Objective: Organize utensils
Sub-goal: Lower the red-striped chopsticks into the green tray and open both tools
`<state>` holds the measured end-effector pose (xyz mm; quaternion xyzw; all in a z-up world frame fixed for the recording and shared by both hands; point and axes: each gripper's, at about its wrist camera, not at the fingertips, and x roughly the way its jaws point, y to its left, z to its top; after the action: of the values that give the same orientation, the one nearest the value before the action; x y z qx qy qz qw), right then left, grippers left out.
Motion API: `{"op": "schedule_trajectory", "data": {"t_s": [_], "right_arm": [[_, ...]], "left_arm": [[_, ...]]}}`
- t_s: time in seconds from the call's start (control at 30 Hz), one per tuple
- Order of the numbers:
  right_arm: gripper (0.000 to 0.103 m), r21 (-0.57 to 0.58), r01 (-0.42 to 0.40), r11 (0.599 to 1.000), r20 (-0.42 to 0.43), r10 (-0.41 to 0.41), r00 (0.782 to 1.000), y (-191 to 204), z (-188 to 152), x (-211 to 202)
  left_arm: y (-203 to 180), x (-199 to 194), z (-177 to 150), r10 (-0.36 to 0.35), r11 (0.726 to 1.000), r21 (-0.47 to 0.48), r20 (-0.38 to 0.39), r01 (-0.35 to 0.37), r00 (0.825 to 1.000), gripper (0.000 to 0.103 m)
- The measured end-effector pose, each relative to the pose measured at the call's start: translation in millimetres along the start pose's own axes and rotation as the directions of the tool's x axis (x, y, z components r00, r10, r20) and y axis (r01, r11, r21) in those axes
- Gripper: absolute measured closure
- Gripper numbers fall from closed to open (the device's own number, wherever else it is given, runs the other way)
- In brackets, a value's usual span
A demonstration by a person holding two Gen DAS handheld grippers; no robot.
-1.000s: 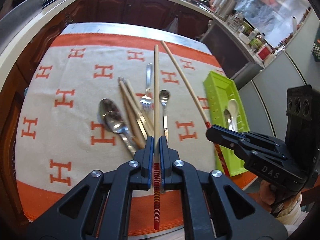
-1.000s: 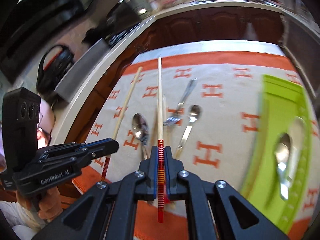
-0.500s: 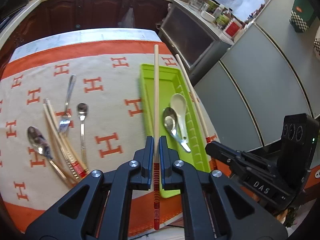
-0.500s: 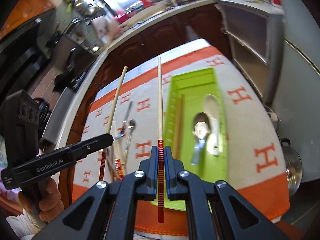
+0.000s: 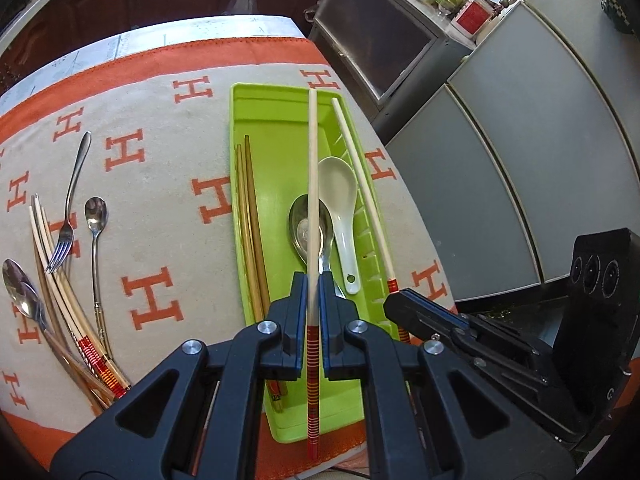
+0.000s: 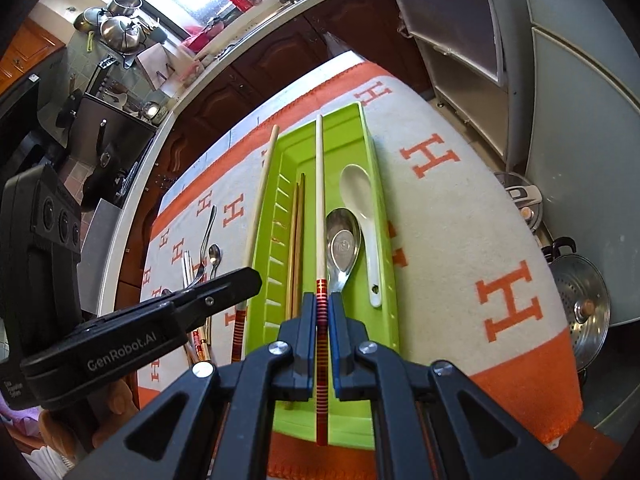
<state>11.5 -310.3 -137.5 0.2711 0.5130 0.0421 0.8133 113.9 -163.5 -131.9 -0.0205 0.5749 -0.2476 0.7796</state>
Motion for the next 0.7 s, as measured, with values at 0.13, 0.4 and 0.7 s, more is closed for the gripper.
{"op": "schedule_trajectory", "data": {"t_s": [0.13,0.4,0.7], "right_arm": [[0.097,-0.002,-0.003,1.000,-0.007,0.003,1.000,0.6,2.5,7.1],[0.095,0.016,0.008,1.000,-0.019,-0.008,1.000,-2.0,3.7,12.4],[0.095,0.010,0.012,1.000,-0.034,-0.011,0.999,0.8,-1.3,13.6]], "left_arm": [[3.6,2.4,3.0,0.023,1.000,-0.004,0.010,-0.023,1.000,0.099],[10.4,1.1,4.9,0.032,0.999,-0.020,0.012,-0.032,0.999,0.098],[18.6,-10.6,-1.2,0.043,0.998,-0.040,0.009,-0.043,0.999,0.073]]}}
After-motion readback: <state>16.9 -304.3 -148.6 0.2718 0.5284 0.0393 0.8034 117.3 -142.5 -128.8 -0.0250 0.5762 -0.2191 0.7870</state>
